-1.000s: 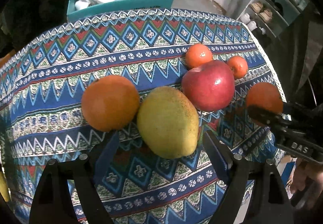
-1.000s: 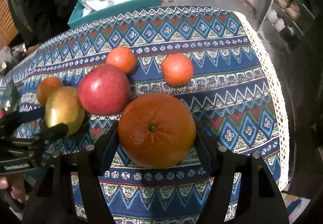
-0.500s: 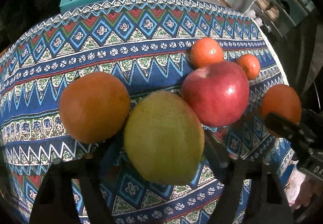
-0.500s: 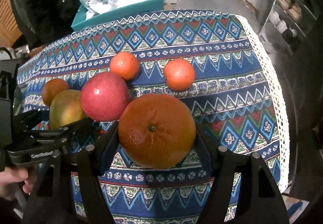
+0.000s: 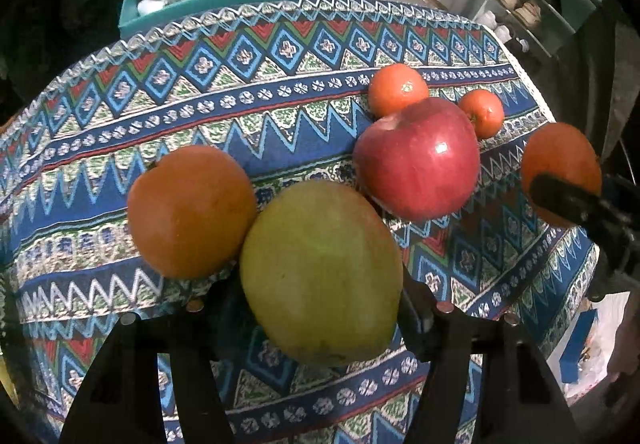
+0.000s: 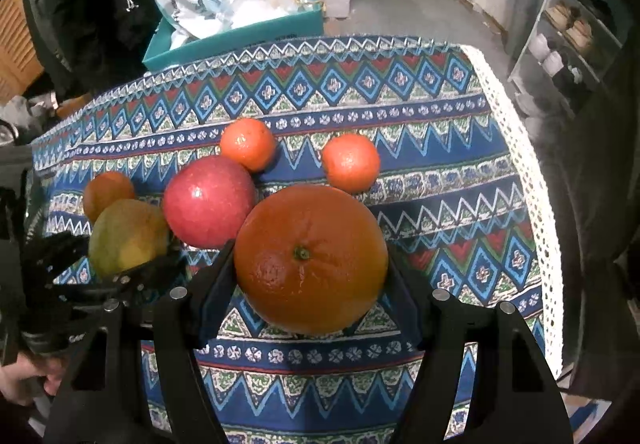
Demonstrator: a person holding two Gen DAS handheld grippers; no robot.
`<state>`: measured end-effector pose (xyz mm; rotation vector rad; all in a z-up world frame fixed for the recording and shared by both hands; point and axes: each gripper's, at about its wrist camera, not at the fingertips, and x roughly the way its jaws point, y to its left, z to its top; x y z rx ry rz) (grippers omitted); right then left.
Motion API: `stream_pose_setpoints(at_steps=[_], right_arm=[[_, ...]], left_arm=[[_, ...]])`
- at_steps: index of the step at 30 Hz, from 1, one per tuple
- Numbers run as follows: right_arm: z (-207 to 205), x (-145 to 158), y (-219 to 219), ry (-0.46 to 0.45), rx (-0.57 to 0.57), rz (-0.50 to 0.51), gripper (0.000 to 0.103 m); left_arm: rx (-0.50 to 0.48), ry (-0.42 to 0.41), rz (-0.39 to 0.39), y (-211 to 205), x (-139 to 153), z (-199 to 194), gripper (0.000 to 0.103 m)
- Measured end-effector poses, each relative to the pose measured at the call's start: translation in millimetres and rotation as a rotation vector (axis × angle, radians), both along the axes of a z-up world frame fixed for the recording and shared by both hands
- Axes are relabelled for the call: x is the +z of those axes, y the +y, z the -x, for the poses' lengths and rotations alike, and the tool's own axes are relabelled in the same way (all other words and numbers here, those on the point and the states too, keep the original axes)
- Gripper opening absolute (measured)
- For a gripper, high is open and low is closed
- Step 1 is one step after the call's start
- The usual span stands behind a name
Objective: Organize fruits
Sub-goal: 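Close left gripper on yellow pear while right gripper closes on large orange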
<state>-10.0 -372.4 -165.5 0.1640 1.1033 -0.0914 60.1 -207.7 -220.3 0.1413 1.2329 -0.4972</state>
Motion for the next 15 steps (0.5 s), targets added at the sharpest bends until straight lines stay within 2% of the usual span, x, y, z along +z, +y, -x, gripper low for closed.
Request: stream_pose_setpoints(at_steps=[10, 15], right_arm=[[1, 24, 12, -0.057, 0.02, 0.011, 0.069], [3, 39, 18, -0.087, 0.028, 0.014, 0.069]], left_arm=[[-0.006, -0.083, 0.01, 25, 35, 14, 0.066], [0.015, -0.112, 0.041, 42, 58, 19, 0.066]])
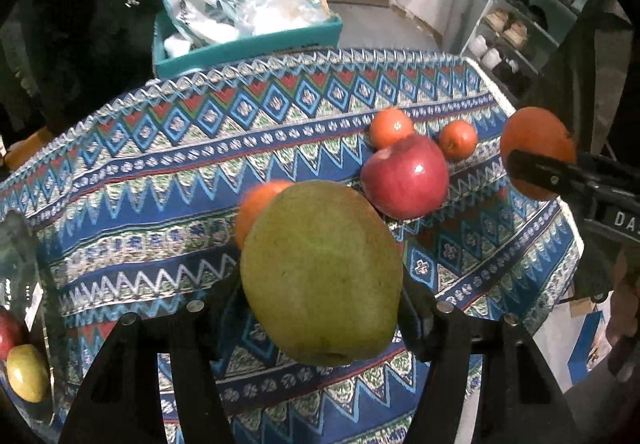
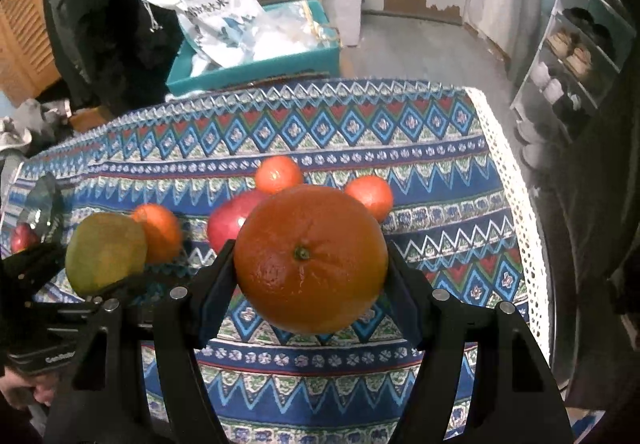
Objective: Organize fruits
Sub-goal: 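Close left gripper on yellow pear while right gripper closes on large orange, then lift and carry pear with left gripper while right gripper carries orange to bowl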
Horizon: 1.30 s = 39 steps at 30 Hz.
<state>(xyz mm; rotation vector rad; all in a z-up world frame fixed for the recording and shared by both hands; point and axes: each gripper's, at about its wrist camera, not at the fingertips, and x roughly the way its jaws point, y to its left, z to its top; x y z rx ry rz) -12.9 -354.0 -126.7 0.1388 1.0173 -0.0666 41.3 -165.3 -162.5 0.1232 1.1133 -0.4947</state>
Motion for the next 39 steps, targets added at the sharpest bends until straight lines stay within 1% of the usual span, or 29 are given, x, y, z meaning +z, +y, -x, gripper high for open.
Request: stream_pose_setpoints(at_steps=[7, 15, 25, 39], right_arm=[[4, 26, 15, -0.052, 0.025, 0.008, 0.069], [3, 57, 38, -0.119, 0.066, 0.007, 0.069], [1, 89, 72, -0.186, 0.129, 0.0, 0.069], [-4, 126, 117, -0.248, 0.21, -0.008, 0.069]], left_arm=[[0.014, -0.065, 0.015, 20, 33, 10, 0.066], [0.04, -0.127, 0.045, 43, 63, 19, 0.066], [0.069, -0.205, 0.07, 70, 94, 26, 0.066], [0.129, -0.266, 0.097, 117, 123, 31, 0.066]])
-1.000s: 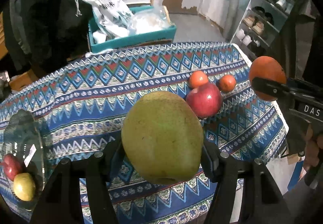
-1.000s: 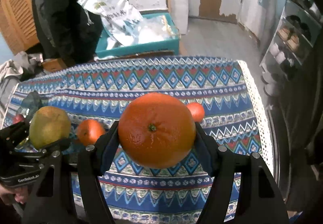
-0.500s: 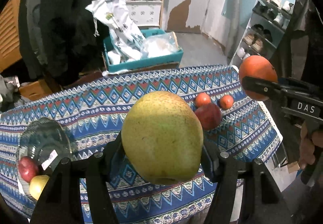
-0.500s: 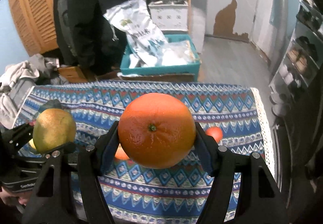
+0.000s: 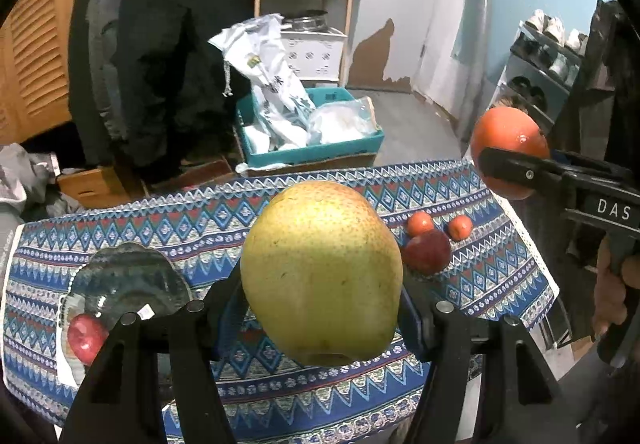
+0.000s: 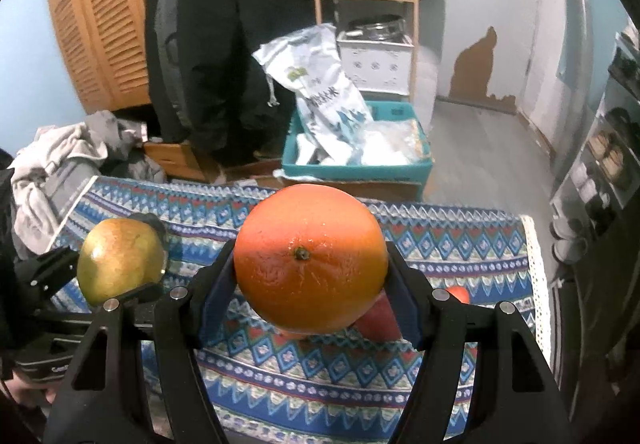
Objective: Organize fruits
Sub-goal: 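Lift and carry pear with left gripper while right gripper carries orange to bowl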
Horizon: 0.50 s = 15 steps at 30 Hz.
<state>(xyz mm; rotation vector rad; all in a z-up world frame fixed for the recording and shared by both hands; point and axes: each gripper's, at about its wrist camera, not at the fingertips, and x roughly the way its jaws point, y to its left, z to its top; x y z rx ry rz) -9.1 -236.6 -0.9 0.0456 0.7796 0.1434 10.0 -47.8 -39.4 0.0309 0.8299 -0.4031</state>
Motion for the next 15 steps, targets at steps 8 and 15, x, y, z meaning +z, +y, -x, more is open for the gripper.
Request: stream_pose_setpoints(at_steps=[8, 15], right_arm=[[-9, 9, 34, -0.012, 0.057, 0.004, 0.069], [-22, 13, 69, -0.011, 0.111, -0.002, 0.069]], left_arm=[[0.049, -0.018, 0.002, 27, 6, -1, 0.066], [0.098, -0.005, 0.022, 53, 4, -7, 0.066]])
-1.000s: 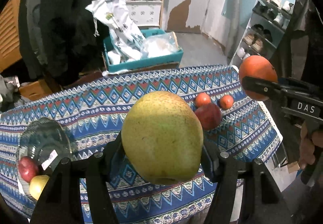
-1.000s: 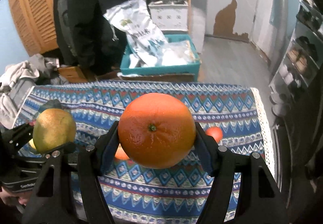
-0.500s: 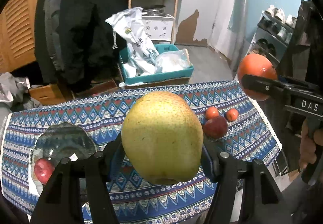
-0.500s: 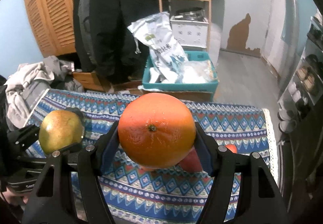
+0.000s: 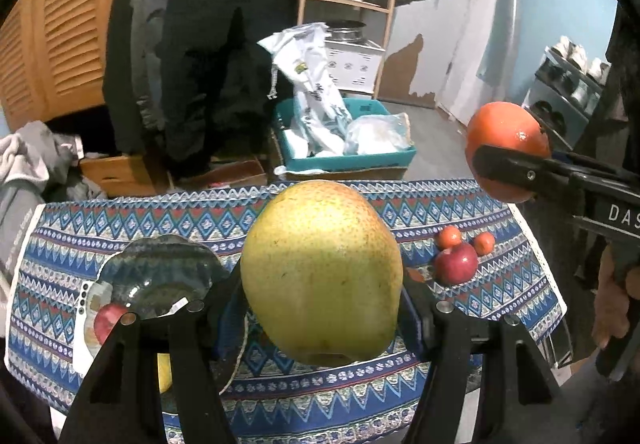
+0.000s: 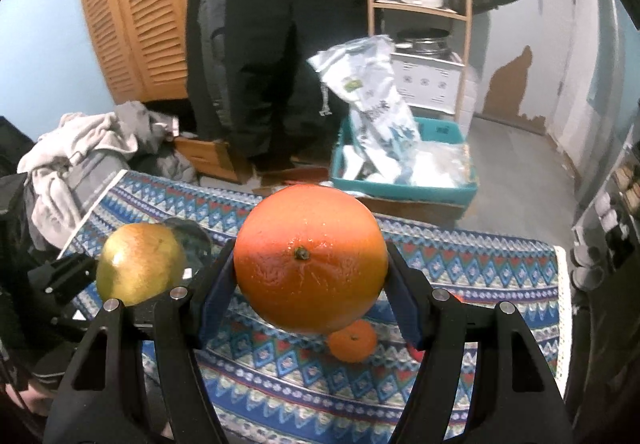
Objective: Organize fruits
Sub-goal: 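Lift and carry pear with left gripper while right gripper carries orange to bowl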
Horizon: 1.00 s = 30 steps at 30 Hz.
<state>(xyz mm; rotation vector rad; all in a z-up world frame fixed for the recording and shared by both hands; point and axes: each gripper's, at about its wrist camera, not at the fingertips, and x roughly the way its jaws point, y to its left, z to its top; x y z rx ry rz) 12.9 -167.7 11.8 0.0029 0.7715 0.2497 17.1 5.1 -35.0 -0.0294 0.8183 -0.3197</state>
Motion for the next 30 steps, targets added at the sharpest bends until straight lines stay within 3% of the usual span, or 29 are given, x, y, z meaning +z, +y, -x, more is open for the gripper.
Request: stream_pose_setpoints(at_steps=[12, 30], right_arm=[[-25, -18, 57, 0.048, 0.077, -0.004, 0.069], [-77, -79, 131, 0.186, 0.161, -0.035, 0.069]], left_arm=[[0.085, 0.023, 0.026, 48, -10, -13, 0.066], [0.235, 0.151, 0.002, 119, -67, -40, 0.066]])
